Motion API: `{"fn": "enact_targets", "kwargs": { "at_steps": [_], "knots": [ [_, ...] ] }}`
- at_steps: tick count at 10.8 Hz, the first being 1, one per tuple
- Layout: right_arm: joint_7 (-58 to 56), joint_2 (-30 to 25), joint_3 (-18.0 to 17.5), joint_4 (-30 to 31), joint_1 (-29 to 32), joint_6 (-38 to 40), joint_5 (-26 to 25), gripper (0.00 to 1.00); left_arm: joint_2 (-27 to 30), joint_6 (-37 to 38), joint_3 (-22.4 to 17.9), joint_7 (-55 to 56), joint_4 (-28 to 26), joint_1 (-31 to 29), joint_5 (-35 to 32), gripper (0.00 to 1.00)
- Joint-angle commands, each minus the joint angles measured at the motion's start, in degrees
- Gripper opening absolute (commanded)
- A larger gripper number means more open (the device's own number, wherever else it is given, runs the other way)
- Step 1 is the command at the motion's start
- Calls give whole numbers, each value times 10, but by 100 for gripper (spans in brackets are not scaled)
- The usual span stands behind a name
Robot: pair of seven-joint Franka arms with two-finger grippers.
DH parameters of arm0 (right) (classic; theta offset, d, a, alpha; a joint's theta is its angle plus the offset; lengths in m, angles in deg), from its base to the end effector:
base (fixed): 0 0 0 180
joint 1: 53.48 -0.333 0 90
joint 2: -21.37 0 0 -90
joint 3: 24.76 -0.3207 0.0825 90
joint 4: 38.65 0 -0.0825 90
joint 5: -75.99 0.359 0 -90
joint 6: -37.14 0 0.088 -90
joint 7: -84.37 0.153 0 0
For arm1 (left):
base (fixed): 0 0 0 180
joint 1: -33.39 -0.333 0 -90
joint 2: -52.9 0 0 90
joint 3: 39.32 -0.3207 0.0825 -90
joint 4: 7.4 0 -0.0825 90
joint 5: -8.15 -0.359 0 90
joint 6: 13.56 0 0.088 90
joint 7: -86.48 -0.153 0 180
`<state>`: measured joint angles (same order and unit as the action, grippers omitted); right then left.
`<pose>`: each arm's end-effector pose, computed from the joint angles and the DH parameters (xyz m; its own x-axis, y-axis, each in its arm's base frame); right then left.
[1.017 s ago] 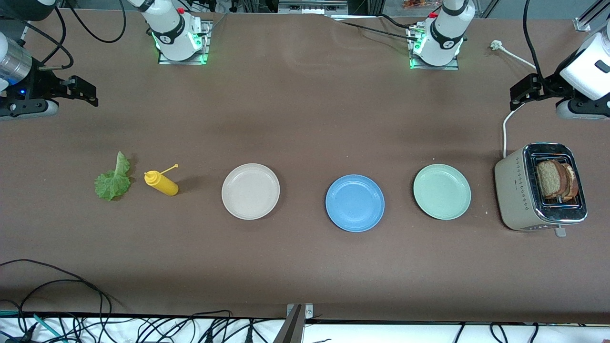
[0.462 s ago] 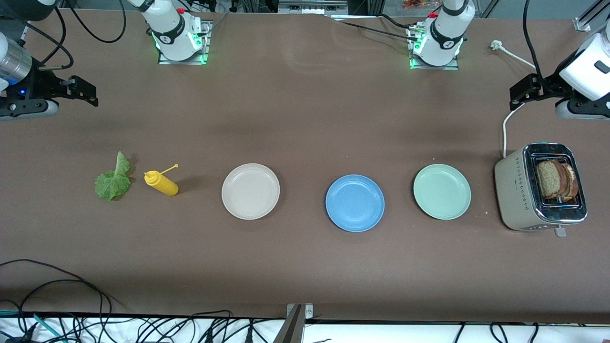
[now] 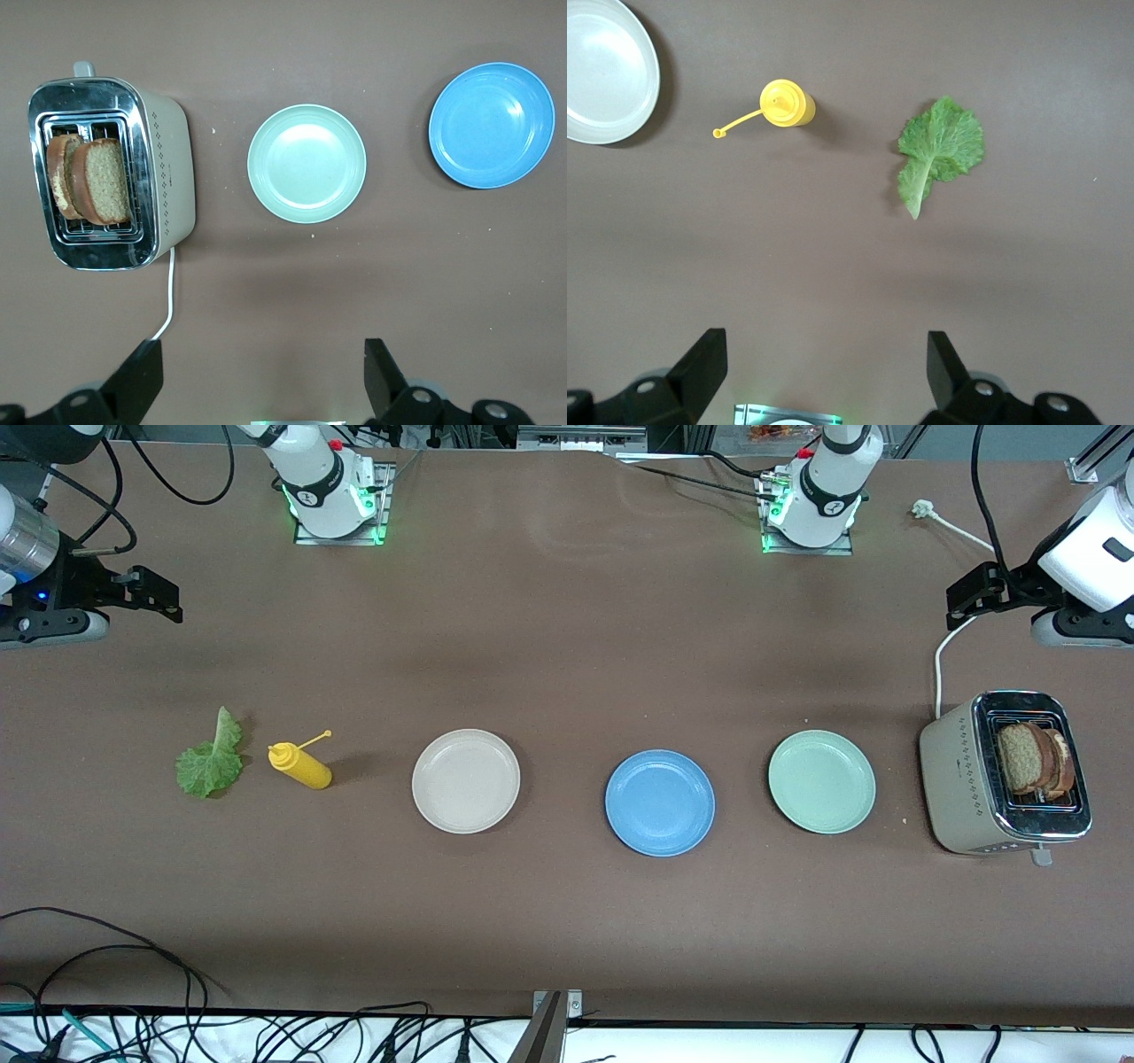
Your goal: Make sandwich in blue plate with both arms
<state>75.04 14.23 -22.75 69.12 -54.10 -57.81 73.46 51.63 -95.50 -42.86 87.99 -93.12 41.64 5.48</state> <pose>0.4822 -0.0188 0.5154 0.9843 0.1426 -0.1041 0.1457 -0.9891 0.0224 0.5168 -0.0353 0.5931 0.9950 -0.0489 -0.0865 -0.0534 -0.9973 -0.0502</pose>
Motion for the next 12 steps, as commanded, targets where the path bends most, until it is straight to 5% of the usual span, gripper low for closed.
{"fn": "enact_targets", "kwargs": {
  "at_steps": [1, 12],
  "knots": [
    [-5, 6, 2, -17, -1, 14, 8, 100, -7, 12, -1, 0, 17, -3, -14, 100],
    [-6, 7, 3, -17, -1, 13, 8, 100, -112, -32, -5, -5, 20, -127, -21, 100]
  ]
}}
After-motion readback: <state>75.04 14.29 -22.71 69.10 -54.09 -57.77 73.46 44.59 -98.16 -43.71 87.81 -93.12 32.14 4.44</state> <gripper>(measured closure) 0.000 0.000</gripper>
